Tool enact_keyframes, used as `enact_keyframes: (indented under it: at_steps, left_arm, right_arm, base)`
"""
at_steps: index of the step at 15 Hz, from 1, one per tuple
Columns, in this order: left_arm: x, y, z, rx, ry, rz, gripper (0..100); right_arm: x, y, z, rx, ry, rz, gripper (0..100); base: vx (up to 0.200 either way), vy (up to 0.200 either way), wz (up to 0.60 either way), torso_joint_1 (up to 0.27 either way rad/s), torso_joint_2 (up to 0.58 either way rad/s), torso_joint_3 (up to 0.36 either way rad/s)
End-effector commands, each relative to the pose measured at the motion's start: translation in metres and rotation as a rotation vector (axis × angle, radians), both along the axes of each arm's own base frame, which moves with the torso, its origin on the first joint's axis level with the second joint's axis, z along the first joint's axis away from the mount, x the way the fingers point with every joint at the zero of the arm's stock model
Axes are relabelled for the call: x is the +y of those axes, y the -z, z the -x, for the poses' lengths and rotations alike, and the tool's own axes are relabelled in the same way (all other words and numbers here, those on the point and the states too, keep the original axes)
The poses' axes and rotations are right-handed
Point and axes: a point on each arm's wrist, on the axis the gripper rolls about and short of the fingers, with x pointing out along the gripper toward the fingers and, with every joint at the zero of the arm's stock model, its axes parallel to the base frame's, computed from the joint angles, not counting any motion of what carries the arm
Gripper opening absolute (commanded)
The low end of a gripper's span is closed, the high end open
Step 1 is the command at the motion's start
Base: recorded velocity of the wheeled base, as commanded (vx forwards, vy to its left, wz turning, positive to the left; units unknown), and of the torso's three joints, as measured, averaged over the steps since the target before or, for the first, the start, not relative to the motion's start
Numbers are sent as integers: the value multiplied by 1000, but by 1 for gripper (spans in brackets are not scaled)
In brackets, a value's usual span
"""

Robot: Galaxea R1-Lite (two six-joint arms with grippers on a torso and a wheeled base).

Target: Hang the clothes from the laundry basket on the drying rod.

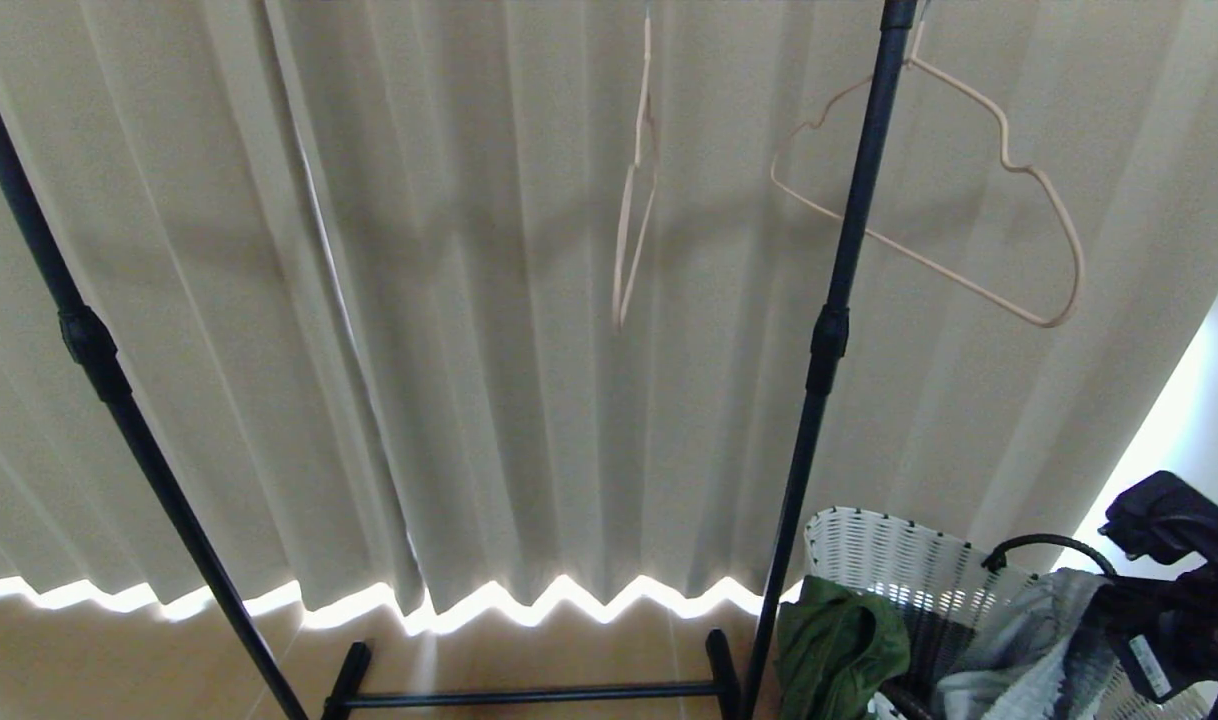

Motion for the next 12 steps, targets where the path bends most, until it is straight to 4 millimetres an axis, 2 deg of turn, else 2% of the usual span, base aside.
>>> enact_keyframes:
  at_steps: [1,5,12]
  left_arm:
    - [0,0,0,1,1,-2,100]
    - [0,0,0,0,1,0,100]
    - [0,0,0,1,1,-2,100]
  right_arm:
    - [1,-35,26,-228,-23,-33,0]
    - [2,-49,39,-325,-38,-50,0]
    - [2,-51,46,-346,-36,-45,0]
  base:
    - [0,0,0,0,0,0]
    - [-200,0,0,1,2,4]
    - [-200,0,0,3,1,2]
